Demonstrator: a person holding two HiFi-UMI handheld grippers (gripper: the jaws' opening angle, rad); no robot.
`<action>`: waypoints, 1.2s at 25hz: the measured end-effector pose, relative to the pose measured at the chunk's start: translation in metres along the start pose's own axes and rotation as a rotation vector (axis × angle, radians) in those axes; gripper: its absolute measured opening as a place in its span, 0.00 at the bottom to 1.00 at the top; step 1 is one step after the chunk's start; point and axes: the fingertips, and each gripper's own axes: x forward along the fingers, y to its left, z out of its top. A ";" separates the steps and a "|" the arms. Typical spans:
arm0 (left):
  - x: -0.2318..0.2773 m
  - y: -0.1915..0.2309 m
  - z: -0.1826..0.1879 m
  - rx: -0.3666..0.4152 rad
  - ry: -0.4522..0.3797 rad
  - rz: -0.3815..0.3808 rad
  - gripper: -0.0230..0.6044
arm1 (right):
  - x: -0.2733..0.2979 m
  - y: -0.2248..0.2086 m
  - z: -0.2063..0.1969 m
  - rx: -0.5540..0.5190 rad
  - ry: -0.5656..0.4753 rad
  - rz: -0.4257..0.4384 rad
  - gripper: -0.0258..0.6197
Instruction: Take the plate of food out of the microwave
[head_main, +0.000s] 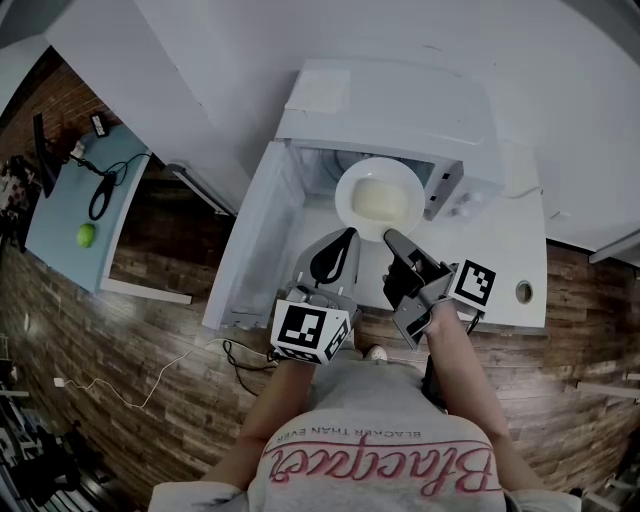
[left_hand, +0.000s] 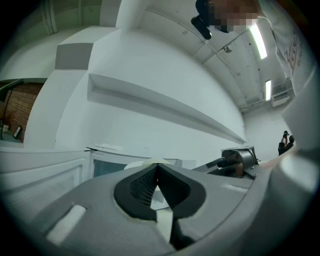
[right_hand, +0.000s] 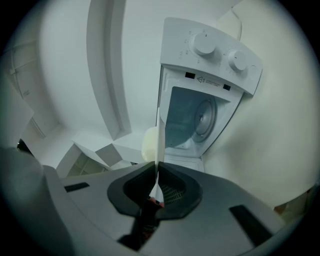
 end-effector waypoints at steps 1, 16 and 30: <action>0.000 0.000 0.003 0.003 -0.006 -0.001 0.04 | 0.000 0.003 0.001 -0.002 -0.003 0.003 0.08; 0.018 -0.010 0.031 0.049 -0.058 -0.031 0.04 | 0.004 0.029 0.029 -0.013 -0.055 0.024 0.08; 0.035 -0.006 0.043 0.081 -0.060 -0.022 0.04 | 0.012 0.048 0.047 -0.023 -0.101 0.051 0.08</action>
